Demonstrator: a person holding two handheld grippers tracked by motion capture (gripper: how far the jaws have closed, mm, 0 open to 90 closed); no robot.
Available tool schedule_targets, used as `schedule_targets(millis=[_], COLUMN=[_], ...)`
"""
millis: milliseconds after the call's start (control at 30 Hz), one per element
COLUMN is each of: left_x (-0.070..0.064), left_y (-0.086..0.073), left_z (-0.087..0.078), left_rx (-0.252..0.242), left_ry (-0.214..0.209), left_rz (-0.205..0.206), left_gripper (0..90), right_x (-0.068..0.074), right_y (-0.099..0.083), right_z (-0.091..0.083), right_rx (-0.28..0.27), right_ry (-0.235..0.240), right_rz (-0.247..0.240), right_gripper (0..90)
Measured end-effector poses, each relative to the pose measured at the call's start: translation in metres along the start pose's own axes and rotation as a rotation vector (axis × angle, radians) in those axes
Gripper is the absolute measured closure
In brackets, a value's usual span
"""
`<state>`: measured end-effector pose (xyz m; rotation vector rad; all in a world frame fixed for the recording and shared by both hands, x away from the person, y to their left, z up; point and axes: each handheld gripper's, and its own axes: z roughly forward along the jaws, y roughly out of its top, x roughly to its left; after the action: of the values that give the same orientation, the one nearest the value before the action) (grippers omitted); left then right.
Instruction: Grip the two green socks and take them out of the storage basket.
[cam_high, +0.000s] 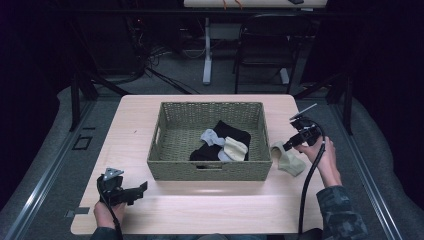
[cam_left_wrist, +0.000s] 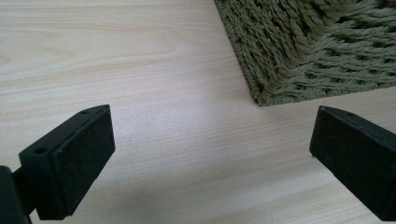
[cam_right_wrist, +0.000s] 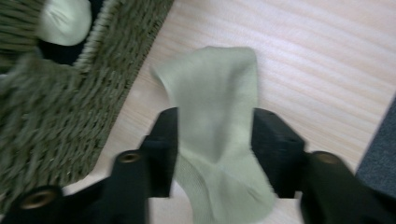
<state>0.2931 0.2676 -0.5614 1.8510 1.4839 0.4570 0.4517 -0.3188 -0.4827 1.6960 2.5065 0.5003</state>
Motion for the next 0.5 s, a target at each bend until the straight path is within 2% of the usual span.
schedule_targets(millis=[33,67,100,133,233,267,400,500], left_x=[0.0,0.0,0.0,0.0,-0.001,-0.001,-0.001,0.0], left_y=[0.0,0.0,0.0,0.0,0.0,0.0,0.0,0.0], left_z=[0.0,0.0,0.0,0.0,0.001,0.001,0.001,0.002], left_rx=[-0.001,0.0,0.004,0.004,0.003,0.002,0.002,0.002], left_ry=[0.0,-0.001,-0.005,-0.005,-0.002,-0.001,-0.002,-0.004], left_rz=[-0.001,0.0,0.0,0.0,0.003,0.001,0.0,-0.002], left_gripper=[0.0,0.0,0.0,0.0,0.0,0.0,0.0,0.0], right_x=[0.001,0.002,0.001,0.002,0.003,0.005,0.011,0.019], right_y=[-0.001,-0.002,-0.002,-0.002,-0.002,-0.001,0.002,0.008], right_z=[-0.011,-0.015,-0.021,-0.026,-0.036,-0.046,-0.057,-0.071], right_rx=[-0.02,-0.04,-0.028,-0.041,-0.057,-0.072,-0.098,-0.118], right_ry=[0.015,0.026,0.026,0.027,0.036,0.045,0.052,0.052], right_rz=[-0.01,-0.003,-0.025,-0.028,-0.039,-0.059,-0.081,-0.106], right_gripper=[39.0,36.1,32.1,26.8,21.8,16.1,13.6,8.0])
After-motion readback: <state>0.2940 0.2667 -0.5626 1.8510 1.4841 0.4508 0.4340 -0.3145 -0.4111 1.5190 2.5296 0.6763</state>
